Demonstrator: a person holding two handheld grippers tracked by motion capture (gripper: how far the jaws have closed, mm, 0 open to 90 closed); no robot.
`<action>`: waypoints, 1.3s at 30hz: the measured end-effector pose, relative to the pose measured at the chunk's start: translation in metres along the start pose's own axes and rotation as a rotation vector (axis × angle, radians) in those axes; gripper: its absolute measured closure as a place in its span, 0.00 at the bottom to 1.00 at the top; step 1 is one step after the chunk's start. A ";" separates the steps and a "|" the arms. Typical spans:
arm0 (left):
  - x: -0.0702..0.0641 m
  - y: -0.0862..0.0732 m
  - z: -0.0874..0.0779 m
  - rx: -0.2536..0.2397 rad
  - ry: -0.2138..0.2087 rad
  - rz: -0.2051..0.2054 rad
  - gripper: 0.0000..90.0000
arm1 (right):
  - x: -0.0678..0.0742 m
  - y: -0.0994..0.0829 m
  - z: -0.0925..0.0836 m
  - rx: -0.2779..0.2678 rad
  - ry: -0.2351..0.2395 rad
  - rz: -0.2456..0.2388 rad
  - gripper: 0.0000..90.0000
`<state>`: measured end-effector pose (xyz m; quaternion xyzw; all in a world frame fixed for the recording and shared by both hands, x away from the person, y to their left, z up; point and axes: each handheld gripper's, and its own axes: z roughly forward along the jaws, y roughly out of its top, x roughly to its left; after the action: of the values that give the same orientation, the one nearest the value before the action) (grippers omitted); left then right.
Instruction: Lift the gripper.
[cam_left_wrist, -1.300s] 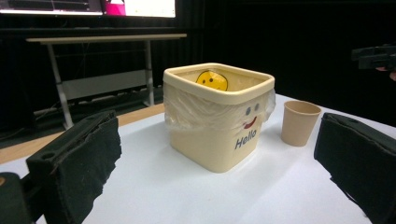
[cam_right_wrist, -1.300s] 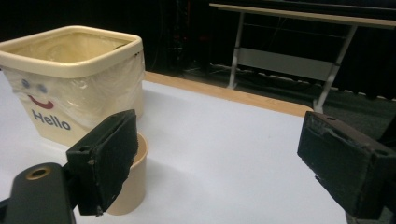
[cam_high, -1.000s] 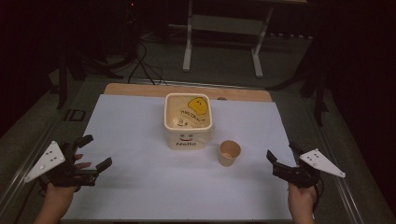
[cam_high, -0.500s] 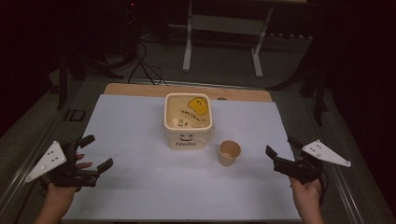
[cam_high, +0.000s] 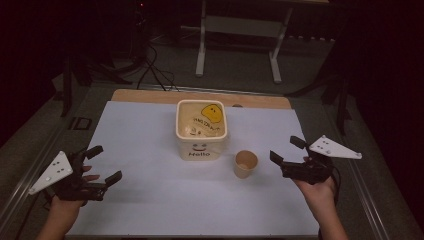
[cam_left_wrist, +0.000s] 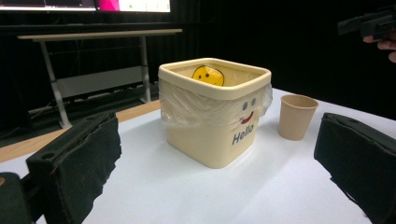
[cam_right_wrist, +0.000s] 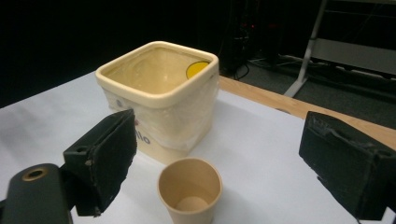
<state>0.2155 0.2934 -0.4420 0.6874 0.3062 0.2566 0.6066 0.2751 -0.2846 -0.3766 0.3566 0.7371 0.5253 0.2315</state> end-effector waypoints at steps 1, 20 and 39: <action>0.000 0.000 0.000 0.001 -0.003 0.000 0.02 | 0.001 0.002 0.003 0.002 0.016 -0.005 0.12; -0.002 0.000 0.001 0.010 -0.010 0.011 0.02 | 0.012 -0.003 0.048 0.125 0.202 -0.062 0.22; -0.003 0.000 0.002 0.022 -0.012 0.024 0.02 | 0.011 -0.031 0.083 0.299 0.284 -0.117 0.40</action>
<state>0.2147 0.2903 -0.4421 0.6991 0.2972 0.2561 0.5978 0.3183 -0.2314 -0.4333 0.2661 0.8513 0.4409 0.1001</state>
